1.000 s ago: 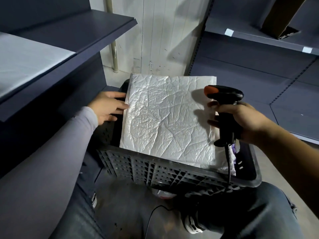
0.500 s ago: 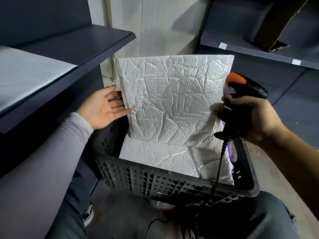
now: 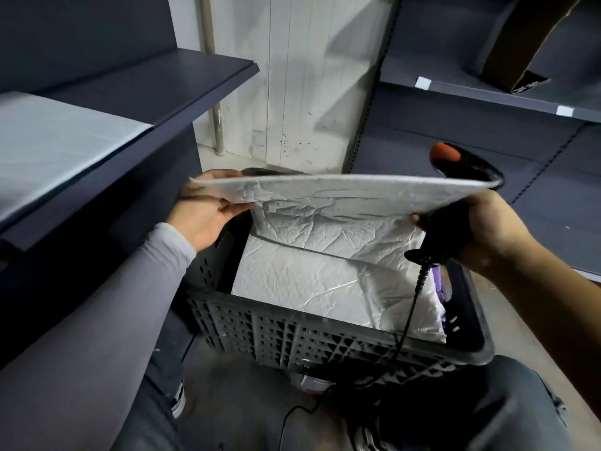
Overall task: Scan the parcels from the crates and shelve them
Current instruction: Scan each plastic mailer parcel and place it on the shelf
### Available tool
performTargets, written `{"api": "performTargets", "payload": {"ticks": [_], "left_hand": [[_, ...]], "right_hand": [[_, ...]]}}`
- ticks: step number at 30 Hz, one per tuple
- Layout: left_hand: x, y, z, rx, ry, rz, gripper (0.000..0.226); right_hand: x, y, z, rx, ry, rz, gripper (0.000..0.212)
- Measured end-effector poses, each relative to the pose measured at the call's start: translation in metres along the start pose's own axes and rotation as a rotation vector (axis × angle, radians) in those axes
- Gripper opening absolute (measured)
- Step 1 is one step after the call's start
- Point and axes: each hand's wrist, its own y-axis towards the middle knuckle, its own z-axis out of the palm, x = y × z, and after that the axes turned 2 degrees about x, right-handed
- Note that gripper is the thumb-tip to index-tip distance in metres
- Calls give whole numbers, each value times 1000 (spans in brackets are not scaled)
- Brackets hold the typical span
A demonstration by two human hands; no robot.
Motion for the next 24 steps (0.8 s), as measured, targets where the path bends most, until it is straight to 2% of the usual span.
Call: {"api": "performTargets", "payload": {"ticks": [4,6,9,11,16,18,24], "left_hand": [[-1,-5,-1,33,7,73,14],[-2,-7,-3,14,20,96,17],[1,-5,-8,-65,231,238,24],[2,-5,-10,-61,311,279,36],[12,-11,-10,42,434,189,49],[18,-9,-12,42,468,145,53],[24,-4,-19,105,330,-75,65]], "right_hand": [[1,-1,-3,3,-76,-9,26],[2,-2,-3,7,-149,-4,29],[2,-2,-2,-21,-215,-57,36],[0,-1,-1,-46,-289,-21,35],[-19,2,-1,-17,-278,67,41],[-27,2,1,-34,-270,92,35],[-41,3,1,-35,-306,176,34]]}}
